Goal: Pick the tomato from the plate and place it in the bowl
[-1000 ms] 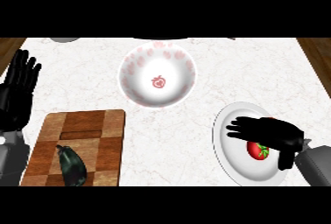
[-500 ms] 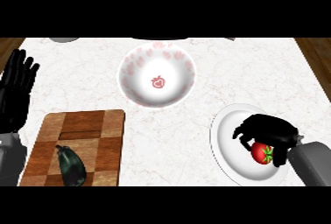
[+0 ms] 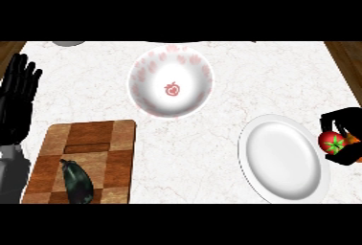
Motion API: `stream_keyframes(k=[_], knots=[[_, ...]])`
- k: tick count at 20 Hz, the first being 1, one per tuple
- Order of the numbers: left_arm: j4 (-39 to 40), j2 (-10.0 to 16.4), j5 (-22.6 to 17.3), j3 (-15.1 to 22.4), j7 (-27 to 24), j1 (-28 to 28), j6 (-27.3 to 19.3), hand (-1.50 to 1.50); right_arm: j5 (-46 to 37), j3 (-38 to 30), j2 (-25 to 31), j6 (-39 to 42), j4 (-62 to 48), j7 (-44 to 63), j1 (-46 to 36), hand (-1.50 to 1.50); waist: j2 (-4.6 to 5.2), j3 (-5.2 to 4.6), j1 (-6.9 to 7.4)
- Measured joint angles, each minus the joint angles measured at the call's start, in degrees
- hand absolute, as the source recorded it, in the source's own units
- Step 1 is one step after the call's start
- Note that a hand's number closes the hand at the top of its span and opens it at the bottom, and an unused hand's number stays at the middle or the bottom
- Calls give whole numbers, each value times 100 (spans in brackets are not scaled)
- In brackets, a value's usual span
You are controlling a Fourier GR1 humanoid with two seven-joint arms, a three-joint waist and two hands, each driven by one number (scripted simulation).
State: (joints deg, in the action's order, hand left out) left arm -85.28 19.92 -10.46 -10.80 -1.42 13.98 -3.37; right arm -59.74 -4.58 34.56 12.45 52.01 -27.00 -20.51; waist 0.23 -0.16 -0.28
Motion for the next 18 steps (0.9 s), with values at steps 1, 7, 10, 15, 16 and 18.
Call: stream_keyframes(k=[1,7,10,15,16,18], knots=[[-29,-21,13,32,21,5,-5,0,-4,-133,28,-37,-138,221,-87,150,0,3,24],[-92,-20,3,7,43,-77,66,0,53,-661,212,-232,-99,1050,-350,150,-22,13,27],[-193,-80,54,27,79,-146,9,0,212,-871,285,-143,333,1319,-407,150,-35,13,9],[-69,-56,50,-51,68,-89,36,0,828,-1147,326,484,1280,1312,-588,150,-52,10,-45],[-90,-58,63,-58,40,-129,38,0,932,-1205,343,566,1489,1316,-611,150,-55,9,-43],[-109,-27,38,-84,47,-165,93,0,1184,-1306,337,811,1955,1379,-687,150,-62,8,-48]])
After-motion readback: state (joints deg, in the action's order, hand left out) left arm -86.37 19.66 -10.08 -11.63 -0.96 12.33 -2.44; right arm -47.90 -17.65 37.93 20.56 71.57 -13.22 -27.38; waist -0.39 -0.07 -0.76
